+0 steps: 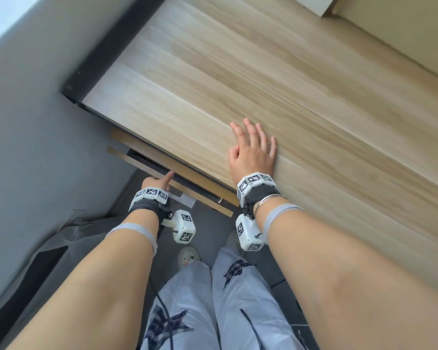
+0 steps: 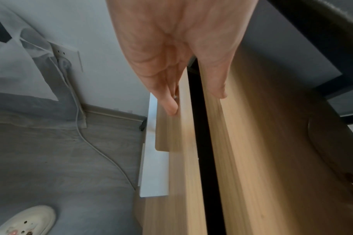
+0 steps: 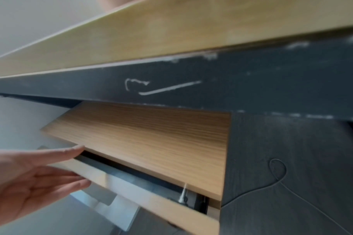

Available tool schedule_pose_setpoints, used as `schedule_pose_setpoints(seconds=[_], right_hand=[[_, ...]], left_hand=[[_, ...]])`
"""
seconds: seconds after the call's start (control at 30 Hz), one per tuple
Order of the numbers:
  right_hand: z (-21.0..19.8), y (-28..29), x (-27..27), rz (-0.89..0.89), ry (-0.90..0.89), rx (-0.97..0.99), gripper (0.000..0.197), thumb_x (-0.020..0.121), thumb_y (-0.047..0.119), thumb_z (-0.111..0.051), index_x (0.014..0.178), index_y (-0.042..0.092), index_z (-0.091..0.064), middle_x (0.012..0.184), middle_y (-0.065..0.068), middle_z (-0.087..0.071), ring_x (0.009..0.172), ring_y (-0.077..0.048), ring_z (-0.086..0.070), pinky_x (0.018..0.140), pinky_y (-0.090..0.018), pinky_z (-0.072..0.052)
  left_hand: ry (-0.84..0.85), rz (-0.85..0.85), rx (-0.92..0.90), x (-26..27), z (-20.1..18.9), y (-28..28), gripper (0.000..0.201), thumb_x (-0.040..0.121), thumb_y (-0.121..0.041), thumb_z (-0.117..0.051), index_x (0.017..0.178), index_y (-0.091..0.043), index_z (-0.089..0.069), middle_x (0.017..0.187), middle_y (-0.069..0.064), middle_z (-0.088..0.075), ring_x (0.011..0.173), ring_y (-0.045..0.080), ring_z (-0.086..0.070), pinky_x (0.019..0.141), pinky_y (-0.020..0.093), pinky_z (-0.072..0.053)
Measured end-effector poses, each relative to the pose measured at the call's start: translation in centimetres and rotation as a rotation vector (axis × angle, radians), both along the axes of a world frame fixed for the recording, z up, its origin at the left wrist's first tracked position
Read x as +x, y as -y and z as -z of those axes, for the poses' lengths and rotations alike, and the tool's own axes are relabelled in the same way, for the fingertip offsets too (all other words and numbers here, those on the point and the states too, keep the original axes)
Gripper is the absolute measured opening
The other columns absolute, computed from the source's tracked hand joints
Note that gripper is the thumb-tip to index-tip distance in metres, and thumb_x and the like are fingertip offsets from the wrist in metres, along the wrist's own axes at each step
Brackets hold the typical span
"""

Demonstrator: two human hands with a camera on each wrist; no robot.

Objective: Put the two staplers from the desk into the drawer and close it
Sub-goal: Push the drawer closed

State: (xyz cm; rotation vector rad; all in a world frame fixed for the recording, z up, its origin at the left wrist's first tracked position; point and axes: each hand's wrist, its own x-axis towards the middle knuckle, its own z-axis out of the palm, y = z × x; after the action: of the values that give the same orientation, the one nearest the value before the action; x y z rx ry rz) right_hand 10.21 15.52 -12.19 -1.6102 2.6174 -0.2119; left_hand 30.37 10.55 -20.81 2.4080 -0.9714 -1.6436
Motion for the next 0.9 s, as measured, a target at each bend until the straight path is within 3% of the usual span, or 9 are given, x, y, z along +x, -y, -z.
schedule_pose_setpoints(seconds=[0.1,0.23,0.37,0.47,0.57,0.67,0.77,0.83,0.9], right_hand=[[0.2,0.0,0.1,0.003,0.006,-0.022,0.058,0.084,0.025,-0.043,0.139,0.043,-0.039,0.153,0.011,-0.035,0.144,-0.016,-0.031,0.117,-0.048,-0.016],[0.5,0.0,0.2,0.016,-0.01,-0.081,0.058,0.08,0.024,-0.046,0.135,0.041,-0.046,0.149,0.009,-0.044,0.14,-0.018,-0.039,0.115,-0.049,-0.023],[0.4,0.0,0.3,0.015,-0.004,-0.078,0.058,0.08,0.024,-0.046,0.135,0.041,-0.046,0.149,0.009,-0.043,0.14,-0.018,-0.039,0.115,-0.049,-0.022],[0.3,0.1,0.3,0.012,0.002,-0.071,0.058,0.08,0.024,-0.046,0.136,0.041,-0.045,0.15,0.009,-0.042,0.14,-0.018,-0.038,0.115,-0.049,-0.021],[0.3,0.1,0.3,0.013,0.01,-0.071,0.058,0.08,0.024,-0.044,0.136,0.041,-0.046,0.15,0.009,-0.042,0.14,-0.018,-0.038,0.115,-0.05,-0.021],[0.3,0.1,0.4,0.017,-0.003,-0.099,0.06,0.077,0.027,-0.034,0.134,0.041,-0.048,0.147,0.009,-0.046,0.138,-0.018,-0.042,0.114,-0.05,-0.024],[0.3,0.1,0.4,0.014,-0.005,-0.093,0.06,0.077,0.028,-0.034,0.134,0.042,-0.048,0.148,0.01,-0.045,0.138,-0.017,-0.041,0.114,-0.049,-0.024],[0.2,0.0,0.4,0.01,0.005,-0.075,0.059,0.079,0.026,-0.041,0.135,0.042,-0.046,0.149,0.01,-0.043,0.14,-0.017,-0.039,0.115,-0.049,-0.022],[0.1,0.1,0.3,0.012,0.014,-0.055,0.058,0.08,0.025,-0.046,0.136,0.042,-0.045,0.15,0.01,-0.042,0.141,-0.017,-0.037,0.115,-0.049,-0.021]], left_hand=[[-0.028,0.013,0.001,-0.7,0.4,0.7,0.043,0.074,-0.041,-0.072,0.063,-0.002,-0.055,0.056,0.009,-0.055,0.049,0.02,-0.05,0.065,0.03,-0.044],[-0.044,0.004,-0.013,-1.5,1.2,1.3,0.066,0.068,-0.038,-0.076,0.119,0.001,-0.06,0.11,0.017,-0.071,0.103,0.029,-0.068,0.099,0.04,-0.051],[-0.047,0.032,-0.01,-2.1,1.2,1.9,0.03,0.078,-0.03,-0.071,0.076,-0.004,-0.055,0.081,0.012,-0.061,0.08,0.022,-0.054,0.073,0.028,-0.041],[-0.062,0.022,-0.003,-2.0,1.5,2.1,0.039,0.074,-0.03,-0.075,0.097,-0.001,-0.061,0.093,0.017,-0.064,0.085,0.025,-0.061,0.072,0.033,-0.045],[-0.022,0.085,0.024,-1.9,1.1,2.4,0.042,0.075,-0.033,-0.073,0.095,0.002,-0.062,0.104,0.025,-0.068,0.088,0.03,-0.065,0.069,0.034,-0.049],[0.057,0.213,0.093,-2.2,0.4,2.9,0.06,0.081,-0.041,-0.065,0.117,0.007,-0.06,0.073,0.019,-0.064,0.066,0.029,-0.064,0.059,0.029,-0.046],[0.108,0.35,0.188,-2.2,0.3,3.6,0.063,0.082,-0.053,-0.058,0.101,0.007,-0.062,0.062,0.014,-0.057,0.05,0.022,-0.052,0.052,0.031,-0.043],[0.111,0.398,0.231,-1.9,1.3,4.0,0.073,0.081,-0.057,-0.055,0.116,0.007,-0.057,0.088,0.024,-0.067,0.066,0.029,-0.062,0.062,0.036,-0.046],[0.106,0.395,0.189,-1.7,1.1,3.9,0.065,0.083,-0.052,-0.057,0.107,0.008,-0.059,0.082,0.023,-0.063,0.076,0.03,-0.061,0.074,0.039,-0.047]])
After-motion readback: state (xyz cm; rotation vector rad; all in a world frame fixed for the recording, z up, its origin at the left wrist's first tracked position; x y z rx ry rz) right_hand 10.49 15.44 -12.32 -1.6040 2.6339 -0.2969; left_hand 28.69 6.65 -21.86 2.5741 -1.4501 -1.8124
